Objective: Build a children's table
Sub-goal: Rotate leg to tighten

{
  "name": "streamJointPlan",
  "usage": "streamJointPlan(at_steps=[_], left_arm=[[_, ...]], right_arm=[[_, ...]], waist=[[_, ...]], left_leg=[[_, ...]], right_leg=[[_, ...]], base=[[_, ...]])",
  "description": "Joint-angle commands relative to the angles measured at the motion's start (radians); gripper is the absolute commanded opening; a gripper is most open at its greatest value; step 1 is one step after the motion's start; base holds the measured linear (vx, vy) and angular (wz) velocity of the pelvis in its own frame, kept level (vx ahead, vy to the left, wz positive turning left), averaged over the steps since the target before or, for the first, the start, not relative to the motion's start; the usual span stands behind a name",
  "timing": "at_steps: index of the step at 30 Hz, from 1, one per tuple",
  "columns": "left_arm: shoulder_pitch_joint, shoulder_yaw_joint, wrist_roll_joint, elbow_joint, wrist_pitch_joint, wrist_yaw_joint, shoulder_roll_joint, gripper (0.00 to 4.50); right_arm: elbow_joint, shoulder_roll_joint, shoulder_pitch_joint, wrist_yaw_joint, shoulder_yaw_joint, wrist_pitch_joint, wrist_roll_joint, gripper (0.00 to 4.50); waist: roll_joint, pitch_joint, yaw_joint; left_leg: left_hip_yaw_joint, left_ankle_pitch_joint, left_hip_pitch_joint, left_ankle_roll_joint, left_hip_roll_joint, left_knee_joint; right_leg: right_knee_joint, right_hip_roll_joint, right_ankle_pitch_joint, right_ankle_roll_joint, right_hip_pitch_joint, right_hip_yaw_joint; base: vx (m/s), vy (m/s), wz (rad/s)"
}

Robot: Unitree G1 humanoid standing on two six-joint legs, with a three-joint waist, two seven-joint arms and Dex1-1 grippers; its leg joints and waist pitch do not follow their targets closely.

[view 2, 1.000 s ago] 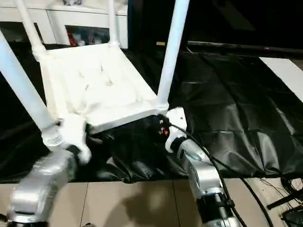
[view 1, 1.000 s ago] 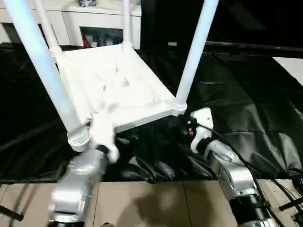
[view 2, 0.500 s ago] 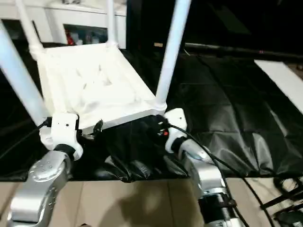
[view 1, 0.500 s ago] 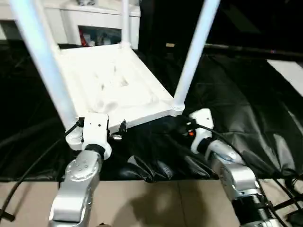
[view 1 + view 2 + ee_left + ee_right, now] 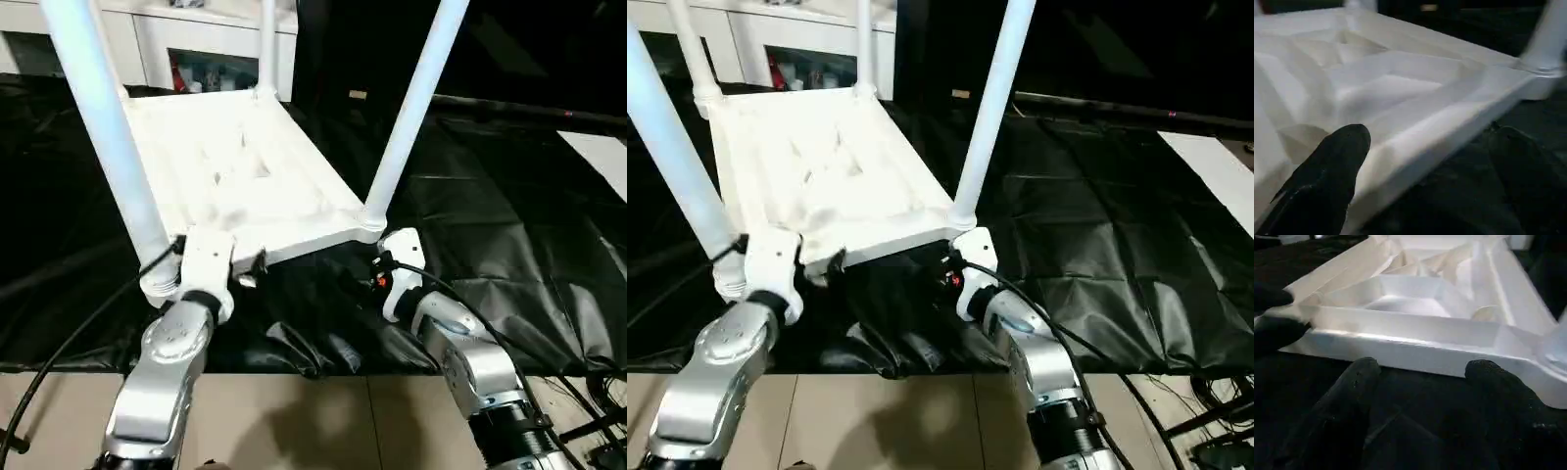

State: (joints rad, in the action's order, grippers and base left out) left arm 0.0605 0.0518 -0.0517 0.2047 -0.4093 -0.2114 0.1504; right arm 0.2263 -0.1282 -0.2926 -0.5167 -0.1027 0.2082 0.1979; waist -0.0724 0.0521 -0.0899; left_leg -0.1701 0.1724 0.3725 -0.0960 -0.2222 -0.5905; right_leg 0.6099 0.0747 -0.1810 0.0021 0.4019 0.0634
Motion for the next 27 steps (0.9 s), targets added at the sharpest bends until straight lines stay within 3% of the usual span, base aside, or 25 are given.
streamJointPlan(at_steps=[1, 2, 6, 10, 13, 14, 15, 18, 20, 21, 23, 26, 27], left_arm=[[-0.027, -0.007, -0.032, 0.027, 0.022, -0.033, -0.002, 4.45], [-0.054, -0.006, -0.040, 0.039, 0.024, -0.046, 0.002, 4.45], [-0.077, 0.013, -0.044, 0.055, 0.036, -0.065, 0.013, 4.45], [-0.064, 0.012, -0.042, 0.034, 0.061, -0.069, 0.015, 4.45], [-0.051, 0.004, -0.046, 0.019, 0.072, -0.076, 0.015, 4.45], [-0.052, 0.003, -0.047, 0.020, 0.071, -0.077, 0.016, 4.45], [-0.052, 0.003, -0.047, 0.020, 0.070, -0.078, 0.016, 4.45], [-0.069, -0.013, -0.061, 0.029, 0.063, -0.074, 0.015, 4.45], [-0.111, -0.034, -0.098, 0.060, 0.059, -0.094, 0.018, 4.45], [-0.142, -0.040, -0.119, 0.083, 0.066, -0.116, 0.027, 4.45], [-0.222, -0.072, -0.188, 0.146, 0.079, -0.176, 0.047, 4.45], [-0.269, -0.102, -0.233, 0.182, 0.087, -0.219, 0.068, 4.45], [-0.302, -0.150, -0.279, 0.203, 0.083, -0.250, 0.084, 4.45]], right_arm=[[-0.039, -0.027, 0.031, 0.012, 0.036, -0.007, -0.009, 3.25], [-0.059, -0.032, 0.044, 0.012, 0.048, 0.001, 0.002, 3.25], [-0.078, -0.038, 0.053, 0.048, 0.060, -0.002, -0.015, 3.25], [-0.070, -0.032, 0.046, 0.080, 0.065, -0.009, -0.027, 3.25], [-0.064, -0.033, 0.042, 0.060, 0.059, -0.016, -0.017, 3.25], [-0.064, -0.034, 0.042, 0.052, 0.056, -0.019, -0.016, 3.25], [-0.065, -0.034, 0.042, 0.050, 0.054, -0.020, -0.015, 3.25], [-0.068, -0.042, 0.043, -0.009, 0.028, -0.002, 0.004, 3.25], [-0.078, -0.049, 0.054, -0.069, 0.008, -0.010, 0.026, 3.25], [-0.079, -0.051, 0.057, -0.079, 0.005, -0.012, 0.030, 3.25], [-0.070, -0.049, 0.058, -0.072, 0.007, -0.026, 0.024, 3.25], [-0.063, -0.050, 0.058, -0.081, 0.005, -0.024, 0.023, 3.25], [-0.053, -0.049, 0.054, -0.084, 0.005, -0.030, 0.020, 3.25]], waist=[[0.027, -0.061, 0.002], [0.040, -0.059, 0.004], [0.040, -0.055, 0.006], [0.041, -0.052, 0.010], [0.042, -0.052, 0.012], [0.047, -0.052, 0.012], [0.044, -0.053, 0.013], [0.048, -0.055, 0.014], [0.050, -0.057, 0.012], [0.045, -0.056, 0.013], [0.047, -0.059, 0.018], [0.050, -0.056, 0.021], [0.051, -0.054, 0.019]], left_leg=[[-0.001, 0.284, -0.013, -0.035, -0.007, 0.077], [-0.002, 0.298, -0.014, -0.030, -0.006, 0.077], [-0.003, 0.324, -0.013, -0.014, -0.004, 0.077], [-0.001, 0.353, -0.017, -0.021, -0.004, 0.079], [0.002, 0.359, -0.015, -0.022, -0.004, 0.080], [0.003, 0.361, -0.015, -0.023, -0.005, 0.081], [0.003, 0.361, -0.014, -0.023, -0.005, 0.080], [0.002, 0.356, -0.014, -0.021, -0.005, 0.080], [0.002, 0.345, -0.013, -0.018, -0.005, 0.079], [0.002, 0.338, -0.008, -0.014, -0.007, 0.081], [0.002, 0.298, -0.002, -0.011, -0.009, 0.081], [-0.002, 0.306, -0.011, -0.004, -0.009, 0.080], [-0.003, 0.329, -0.015, -0.006, -0.009, 0.079]], right_leg=[[-0.067, 0.040, -0.133, -0.131, -0.044, -0.040], [-0.072, 0.040, -0.154, -0.131, -0.041, -0.041], [-0.084, 0.042, -0.280, -0.109, -0.038, -0.041], [-0.096, 0.042, -0.392, -0.069, -0.030, -0.038], [-0.096, 0.040, -0.389, -0.062, -0.029, -0.037], [-0.095, 0.040, -0.383, -0.064, -0.029, -0.037], [-0.094, 0.039, -0.369, -0.066, -0.030, -0.037], [-0.090, 0.038, -0.326, -0.084, -0.031, -0.038], [-0.087, 0.040, -0.304, -0.097, -0.033, -0.039], [-0.085, 0.041, -0.290, -0.105, -0.037, -0.039], [-0.076, 0.041, -0.242, -0.127, -0.040, -0.039], [-0.076, 0.034, -0.217, -0.141, -0.033, -0.041], [-0.077, 0.035, -0.237, -0.142, -0.031, -0.041]], base=[[0.000, 0.000, 0.00], [0.000, 0.000, 0.00], [0.000, 0.000, 0.00], [0.000, 0.000, 0.00], [0.000, 0.000, 0.00], [0.000, 0.000, 0.00], [0.000, 0.000, 0.00], [0.000, 0.000, 0.00], [0.000, 0.000, 0.00], [0.000, 0.000, 0.00], [0.000, 0.000, 0.00], [0.000, 0.000, 0.00], [0.000, 0.000, 0.00]])
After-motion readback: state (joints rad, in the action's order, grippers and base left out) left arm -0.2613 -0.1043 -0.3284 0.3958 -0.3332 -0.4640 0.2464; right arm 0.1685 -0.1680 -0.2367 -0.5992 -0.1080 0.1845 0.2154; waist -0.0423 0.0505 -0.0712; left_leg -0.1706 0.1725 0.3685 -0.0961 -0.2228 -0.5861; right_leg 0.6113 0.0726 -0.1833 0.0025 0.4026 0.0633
